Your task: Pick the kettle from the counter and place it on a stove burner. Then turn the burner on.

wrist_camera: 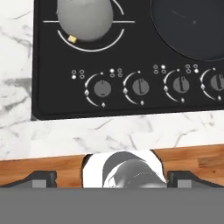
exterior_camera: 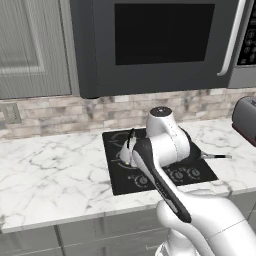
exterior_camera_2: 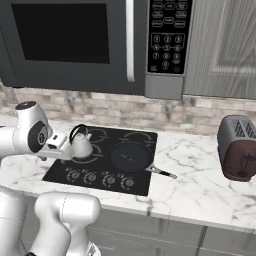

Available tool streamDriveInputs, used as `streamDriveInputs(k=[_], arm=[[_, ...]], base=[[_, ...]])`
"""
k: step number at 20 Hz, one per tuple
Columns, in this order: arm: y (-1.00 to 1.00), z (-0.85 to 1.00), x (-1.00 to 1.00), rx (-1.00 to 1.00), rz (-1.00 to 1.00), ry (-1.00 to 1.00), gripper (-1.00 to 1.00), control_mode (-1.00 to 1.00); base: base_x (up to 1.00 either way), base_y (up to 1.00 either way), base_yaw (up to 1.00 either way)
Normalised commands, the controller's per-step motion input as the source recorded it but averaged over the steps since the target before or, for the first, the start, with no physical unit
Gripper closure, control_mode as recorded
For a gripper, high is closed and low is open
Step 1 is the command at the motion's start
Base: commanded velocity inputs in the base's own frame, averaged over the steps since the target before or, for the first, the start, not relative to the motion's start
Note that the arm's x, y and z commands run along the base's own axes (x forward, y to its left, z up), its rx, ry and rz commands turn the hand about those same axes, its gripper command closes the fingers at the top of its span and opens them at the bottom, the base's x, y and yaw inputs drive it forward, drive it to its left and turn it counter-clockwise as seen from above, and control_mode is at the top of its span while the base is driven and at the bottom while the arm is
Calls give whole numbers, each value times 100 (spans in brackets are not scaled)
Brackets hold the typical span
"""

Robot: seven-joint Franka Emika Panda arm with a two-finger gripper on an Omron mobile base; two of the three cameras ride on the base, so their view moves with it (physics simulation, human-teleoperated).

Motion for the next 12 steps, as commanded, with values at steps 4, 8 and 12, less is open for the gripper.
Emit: streamDriveInputs(k=[4,8,12], arm=[[-21,-24,25,14,0,0,-100,-100],[-13,-25,39,17,0,1,-100,-100],[-1,-27,44,9,0,1,-100,-100]], base=[[0,0,0],[0,0,0],[0,0,0]])
